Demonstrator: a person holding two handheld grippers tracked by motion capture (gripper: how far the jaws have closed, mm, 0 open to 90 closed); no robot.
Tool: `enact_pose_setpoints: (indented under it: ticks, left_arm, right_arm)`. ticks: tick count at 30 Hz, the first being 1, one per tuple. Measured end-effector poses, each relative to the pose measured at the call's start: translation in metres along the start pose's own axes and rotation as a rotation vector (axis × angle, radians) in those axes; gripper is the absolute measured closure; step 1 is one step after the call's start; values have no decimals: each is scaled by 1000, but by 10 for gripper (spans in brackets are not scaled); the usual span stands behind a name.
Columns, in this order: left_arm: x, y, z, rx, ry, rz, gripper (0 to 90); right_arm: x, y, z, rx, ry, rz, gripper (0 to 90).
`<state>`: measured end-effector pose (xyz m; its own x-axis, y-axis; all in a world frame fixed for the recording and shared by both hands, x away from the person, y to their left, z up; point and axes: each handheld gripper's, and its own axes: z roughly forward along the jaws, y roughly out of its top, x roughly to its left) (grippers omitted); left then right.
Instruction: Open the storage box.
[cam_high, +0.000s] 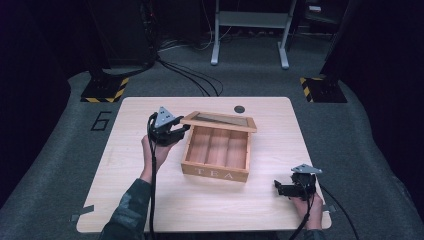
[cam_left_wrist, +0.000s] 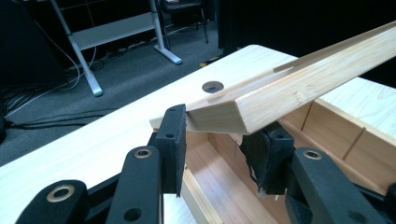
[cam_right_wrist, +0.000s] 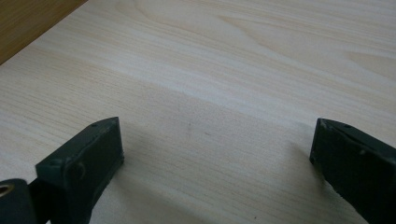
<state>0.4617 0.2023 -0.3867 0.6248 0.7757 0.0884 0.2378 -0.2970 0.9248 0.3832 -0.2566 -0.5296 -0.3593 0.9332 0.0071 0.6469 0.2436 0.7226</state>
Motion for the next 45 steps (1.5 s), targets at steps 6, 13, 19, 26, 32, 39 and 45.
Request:
enact_pose_setpoints:
  ticks: [6,13,19,26,32,39,45]
  left_arm:
    - [-6,-19,-4,-5,-1,-14,603]
    - [-11,-37,-5,-6,-11,-36,612]
    - [-14,-52,-5,11,-32,-66,609]
    - [-16,-72,-2,58,-76,-91,613]
    - [-16,-84,2,78,-86,-118,569]
    - [-15,-94,6,114,-104,-150,526]
    - [-14,-99,7,120,-102,-171,486]
  right_arm:
    - [0,0,0,-1,0,-2,20]
    - [0,0,0,-1,-1,-3,20]
    - [-1,0,0,3,0,-11,20]
    - [-1,0,0,2,1,-11,20]
    - [-1,0,0,3,1,-11,20]
    - [-1,0,0,2,1,-11,20]
    - [-1,0,0,2,1,-11,20]
